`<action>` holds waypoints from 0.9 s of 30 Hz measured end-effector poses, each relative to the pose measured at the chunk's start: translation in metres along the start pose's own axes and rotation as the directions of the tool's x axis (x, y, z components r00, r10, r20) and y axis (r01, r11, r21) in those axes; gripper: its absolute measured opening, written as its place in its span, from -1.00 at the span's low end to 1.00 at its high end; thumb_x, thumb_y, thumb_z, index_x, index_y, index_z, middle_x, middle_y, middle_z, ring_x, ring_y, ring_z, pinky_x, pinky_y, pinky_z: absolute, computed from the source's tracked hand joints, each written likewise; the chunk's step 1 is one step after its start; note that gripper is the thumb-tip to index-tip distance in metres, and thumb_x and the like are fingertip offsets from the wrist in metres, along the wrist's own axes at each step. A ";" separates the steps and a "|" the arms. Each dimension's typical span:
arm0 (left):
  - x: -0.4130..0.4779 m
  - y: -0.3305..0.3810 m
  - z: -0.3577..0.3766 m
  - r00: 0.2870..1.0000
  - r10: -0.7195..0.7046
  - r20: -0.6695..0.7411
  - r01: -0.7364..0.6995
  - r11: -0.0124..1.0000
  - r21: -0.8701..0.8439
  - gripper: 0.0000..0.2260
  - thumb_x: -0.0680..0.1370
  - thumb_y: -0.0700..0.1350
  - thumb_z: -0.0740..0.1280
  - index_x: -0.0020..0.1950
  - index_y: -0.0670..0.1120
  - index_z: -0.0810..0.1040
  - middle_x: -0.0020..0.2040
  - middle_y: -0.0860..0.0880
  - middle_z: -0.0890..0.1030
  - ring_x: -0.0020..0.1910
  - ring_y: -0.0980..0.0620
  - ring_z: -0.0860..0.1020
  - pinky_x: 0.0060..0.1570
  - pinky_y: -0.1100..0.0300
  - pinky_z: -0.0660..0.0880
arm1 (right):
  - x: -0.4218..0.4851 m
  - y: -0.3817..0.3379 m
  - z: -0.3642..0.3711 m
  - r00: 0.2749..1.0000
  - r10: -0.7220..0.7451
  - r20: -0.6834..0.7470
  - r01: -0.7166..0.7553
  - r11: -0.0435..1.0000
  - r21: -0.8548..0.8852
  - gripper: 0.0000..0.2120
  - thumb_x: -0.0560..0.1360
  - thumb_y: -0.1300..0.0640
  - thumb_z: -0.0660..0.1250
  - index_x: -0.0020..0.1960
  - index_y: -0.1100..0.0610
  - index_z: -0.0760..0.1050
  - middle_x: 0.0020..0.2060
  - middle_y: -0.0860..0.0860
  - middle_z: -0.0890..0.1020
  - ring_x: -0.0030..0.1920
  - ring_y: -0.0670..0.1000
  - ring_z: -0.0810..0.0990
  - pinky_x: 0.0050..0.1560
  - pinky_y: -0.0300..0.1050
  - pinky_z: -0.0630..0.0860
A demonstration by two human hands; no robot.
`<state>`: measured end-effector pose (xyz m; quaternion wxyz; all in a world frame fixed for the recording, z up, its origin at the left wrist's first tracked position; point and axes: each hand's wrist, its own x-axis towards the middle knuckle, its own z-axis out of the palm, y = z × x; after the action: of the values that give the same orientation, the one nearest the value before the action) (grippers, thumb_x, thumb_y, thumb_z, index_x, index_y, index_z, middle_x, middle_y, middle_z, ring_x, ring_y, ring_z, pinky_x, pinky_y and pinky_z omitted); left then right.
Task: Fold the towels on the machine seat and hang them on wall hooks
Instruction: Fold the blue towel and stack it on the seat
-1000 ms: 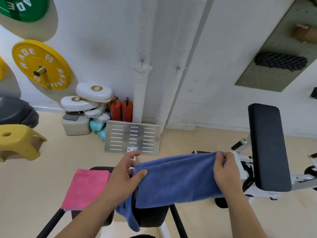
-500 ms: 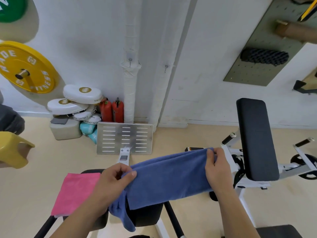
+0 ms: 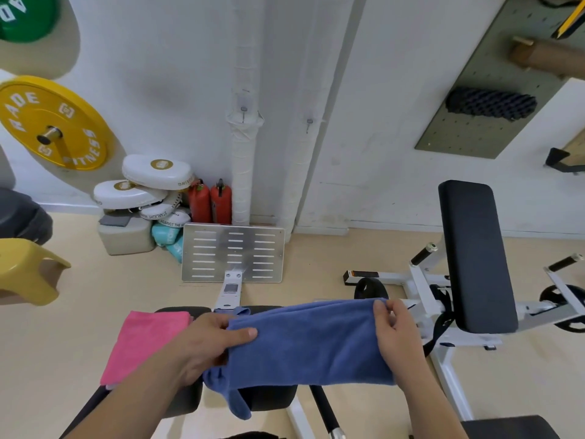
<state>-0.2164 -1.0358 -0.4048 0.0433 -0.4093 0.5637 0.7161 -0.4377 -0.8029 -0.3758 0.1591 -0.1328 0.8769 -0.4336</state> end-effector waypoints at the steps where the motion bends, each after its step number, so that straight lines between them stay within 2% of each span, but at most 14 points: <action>1: -0.001 0.000 0.003 1.000 -0.021 0.003 0.021 0.999 0.031 -0.78 0.48 -0.03 0.56 0.04 -0.13 0.74 0.00 -0.17 0.76 0.08 -0.24 0.70 0.12 -0.13 0.65 | -0.001 -0.001 0.001 1.000 0.003 0.016 -0.004 1.000 0.017 -0.78 0.68 -0.06 0.18 -0.04 0.04 0.44 -0.17 0.28 0.58 -0.19 0.18 0.57 -0.18 -0.03 0.48; 4: -0.002 0.004 0.018 0.985 0.043 -0.166 -0.031 0.997 0.077 -0.83 0.52 0.06 0.50 -0.09 -0.04 0.74 -0.19 -0.01 0.76 -0.12 -0.11 0.70 -0.03 -0.01 0.67 | -0.008 -0.005 0.003 0.997 0.003 0.073 -0.009 0.996 0.084 -0.76 0.66 -0.11 0.23 -0.07 0.03 0.47 -0.23 0.32 0.54 -0.28 0.10 0.49 -0.21 -0.01 0.47; 6: -0.006 0.012 0.032 0.963 0.088 -0.256 -0.068 0.994 0.088 -0.80 0.56 0.07 0.43 -0.16 -0.02 0.67 -0.30 0.03 0.68 -0.27 -0.01 0.60 -0.18 0.10 0.60 | -0.014 -0.010 0.006 0.992 -0.005 0.123 -0.012 0.990 0.138 -0.75 0.65 -0.09 0.27 -0.08 0.06 0.49 -0.32 0.22 0.47 -0.30 0.06 0.43 -0.25 -0.03 0.43; 8: -0.012 0.021 0.045 0.957 0.099 -0.273 -0.085 0.994 0.062 -0.75 0.58 0.08 0.40 -0.13 -0.09 0.62 -0.29 -0.03 0.63 -0.29 0.00 0.56 -0.22 0.12 0.54 | -0.021 -0.017 0.011 0.985 -0.036 0.168 0.002 0.980 0.200 -0.78 0.63 -0.05 0.31 -0.10 0.06 0.50 -0.36 0.11 0.42 -0.31 0.05 0.40 -0.27 0.01 0.43; 13: -0.017 0.033 0.081 0.968 0.165 -0.190 -0.174 0.984 -0.032 -0.66 0.53 0.09 0.47 0.03 -0.18 0.62 -0.09 -0.21 0.72 -0.13 -0.08 0.69 -0.03 -0.01 0.64 | -0.044 -0.035 0.041 0.941 -0.104 0.322 0.002 0.953 0.303 -0.85 0.58 -0.01 0.41 -0.10 0.04 0.53 -0.18 0.35 0.56 -0.25 0.15 0.57 -0.26 0.24 0.60; 15: -0.017 0.033 0.095 0.976 0.157 -0.151 -0.176 0.977 -0.122 -0.71 0.55 0.02 0.46 0.05 -0.20 0.62 -0.05 -0.23 0.72 -0.04 -0.18 0.72 0.01 -0.11 0.68 | -0.052 -0.035 0.050 0.939 -0.129 0.318 0.020 0.946 0.323 -0.83 0.53 -0.08 0.41 -0.12 0.01 0.56 -0.18 0.34 0.60 -0.23 0.21 0.60 -0.21 0.38 0.58; 16: -0.017 0.032 0.100 0.983 0.134 -0.129 -0.161 0.961 -0.227 -0.78 0.58 -0.06 0.44 0.07 -0.22 0.63 -0.02 -0.25 0.72 0.00 -0.22 0.71 -0.06 -0.10 0.69 | -0.054 -0.034 0.050 0.944 -0.136 0.300 0.029 0.942 0.335 -0.85 0.54 -0.07 0.41 -0.12 -0.01 0.58 -0.19 0.31 0.63 -0.21 0.26 0.63 -0.17 0.41 0.59; 17: -0.019 0.033 0.104 0.989 0.119 -0.084 -0.140 0.932 -0.333 -0.85 0.62 -0.16 0.40 0.10 -0.23 0.64 0.02 -0.27 0.72 0.03 -0.25 0.71 -0.11 -0.07 0.69 | -0.055 -0.032 0.048 0.951 -0.129 0.282 0.023 0.936 0.352 -0.89 0.57 0.01 0.42 -0.13 -0.02 0.60 -0.19 0.27 0.67 -0.16 0.31 0.66 -0.13 0.41 0.60; 19: -0.023 0.034 0.108 0.993 0.119 0.006 -0.104 0.889 -0.446 -0.85 0.63 -0.30 0.33 0.16 -0.23 0.65 0.06 -0.28 0.72 0.06 -0.27 0.70 -0.09 -0.03 0.68 | -0.051 -0.026 0.040 0.961 -0.105 0.255 0.005 0.931 0.366 -0.85 0.58 0.15 0.42 -0.14 -0.04 0.65 -0.19 0.20 0.72 -0.09 0.32 0.68 -0.06 0.38 0.62; 22: -0.022 0.030 0.119 0.990 0.142 0.013 -0.124 0.907 -0.403 -0.81 0.63 -0.33 0.31 0.15 -0.20 0.69 0.05 -0.25 0.73 0.03 -0.20 0.72 -0.12 0.06 0.67 | -0.047 -0.015 0.032 0.971 -0.098 0.217 0.018 0.939 0.343 -0.86 0.55 0.21 0.46 -0.16 0.04 0.68 -0.24 0.13 0.72 -0.14 0.24 0.70 -0.07 0.33 0.64; 25: -0.021 0.028 0.138 0.988 0.143 0.061 -0.115 0.935 -0.335 -0.73 0.65 -0.32 0.27 0.14 -0.08 0.73 0.12 -0.23 0.72 0.15 -0.19 0.69 0.10 -0.01 0.65 | -0.046 -0.007 0.025 0.981 -0.079 0.176 0.011 0.934 0.357 -0.90 0.53 0.17 0.49 -0.16 0.05 0.69 -0.26 0.11 0.70 -0.15 0.22 0.68 -0.09 0.32 0.64; 27: -0.022 0.030 0.149 0.981 0.140 0.136 -0.093 0.948 -0.304 -0.63 0.64 -0.37 0.19 0.15 -0.05 0.73 0.16 -0.23 0.71 0.20 -0.16 0.67 0.19 0.00 0.61 | -0.044 -0.001 0.015 0.978 -0.037 0.205 -0.042 0.929 0.368 -0.94 0.48 0.10 0.55 -0.10 0.01 0.67 -0.21 0.05 0.72 -0.14 0.10 0.70 -0.06 0.23 0.67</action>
<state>-0.2977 -0.9125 -0.3634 -0.0170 -0.3201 0.4684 0.8233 -0.3911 -0.7978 -0.3765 0.2729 -0.1439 0.7579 -0.5748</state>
